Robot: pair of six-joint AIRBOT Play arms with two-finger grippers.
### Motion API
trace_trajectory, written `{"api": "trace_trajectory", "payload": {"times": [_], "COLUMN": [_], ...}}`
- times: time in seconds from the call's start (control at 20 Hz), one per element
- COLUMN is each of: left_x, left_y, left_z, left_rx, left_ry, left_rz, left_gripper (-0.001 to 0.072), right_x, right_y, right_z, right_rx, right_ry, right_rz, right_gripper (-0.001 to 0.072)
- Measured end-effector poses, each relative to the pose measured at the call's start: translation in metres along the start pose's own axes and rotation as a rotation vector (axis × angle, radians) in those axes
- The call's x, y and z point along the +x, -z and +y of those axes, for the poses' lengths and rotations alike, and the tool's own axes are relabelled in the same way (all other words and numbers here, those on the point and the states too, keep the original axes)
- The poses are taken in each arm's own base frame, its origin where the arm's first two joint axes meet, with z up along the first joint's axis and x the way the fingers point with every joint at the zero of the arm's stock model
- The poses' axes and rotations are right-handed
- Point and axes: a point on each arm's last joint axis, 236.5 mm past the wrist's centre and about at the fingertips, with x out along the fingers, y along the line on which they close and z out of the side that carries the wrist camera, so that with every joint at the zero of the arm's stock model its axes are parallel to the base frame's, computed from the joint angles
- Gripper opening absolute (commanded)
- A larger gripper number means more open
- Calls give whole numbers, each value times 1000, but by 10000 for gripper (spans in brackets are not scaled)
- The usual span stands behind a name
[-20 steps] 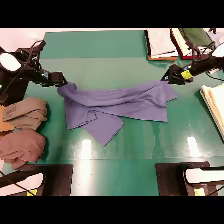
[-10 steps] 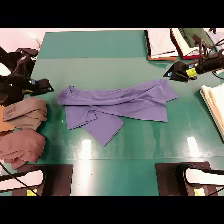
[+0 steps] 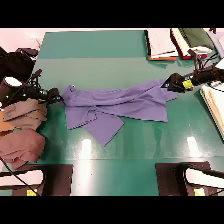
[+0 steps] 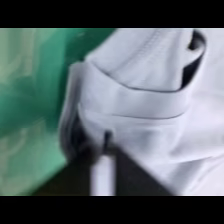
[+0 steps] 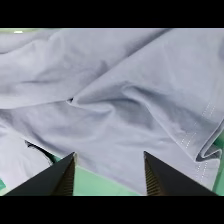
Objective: Fold the shirts.
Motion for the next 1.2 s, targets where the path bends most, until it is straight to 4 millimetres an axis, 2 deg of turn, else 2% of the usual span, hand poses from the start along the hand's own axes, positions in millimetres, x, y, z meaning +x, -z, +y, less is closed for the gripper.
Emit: {"api": "trace_trajectory", "payload": {"times": [0.15, 0.35, 0.4, 0.45, 0.6, 0.7, 0.8, 1.0, 1.2], "left_x": [-11, -19, -18, -16, -25, -33, -39, -40, -11], "left_y": [-29, -69, -77, -86, -118, -129, -130, -103, -63], "left_z": [-25, -71, -82, -92, -103, -99, -84, -38, 0], "left_rx": [27, 128, 161, 191, 233, 237, 239, 236, 194], "left_ry": [67, 110, 110, 104, 64, 47, 23, -38, -65], "left_rz": [-80, -213, -247, -291, -432, -474, -460, -313, -138], "left_gripper": [23, 27, 180, 264, 266, 269, 575, 576, 576], "right_x": [2, 3, 3, 3, 3, 3, 3, 3, 3], "right_y": [2, 4, 4, 4, 7, 9, 11, 12, 12], "right_z": [-1, -2, -2, -2, -2, -2, -1, -1, -1], "right_rx": [4, 7, 7, 7, 8, 8, 8, 8, 7], "right_ry": [0, 1, 1, 1, -1, -2, -3, -4, -5], "right_rz": [4, 8, 8, 10, 24, 32, 38, 41, 43], "right_gripper": [445, 445, 445, 445, 445, 445, 445, 445, 445]}}
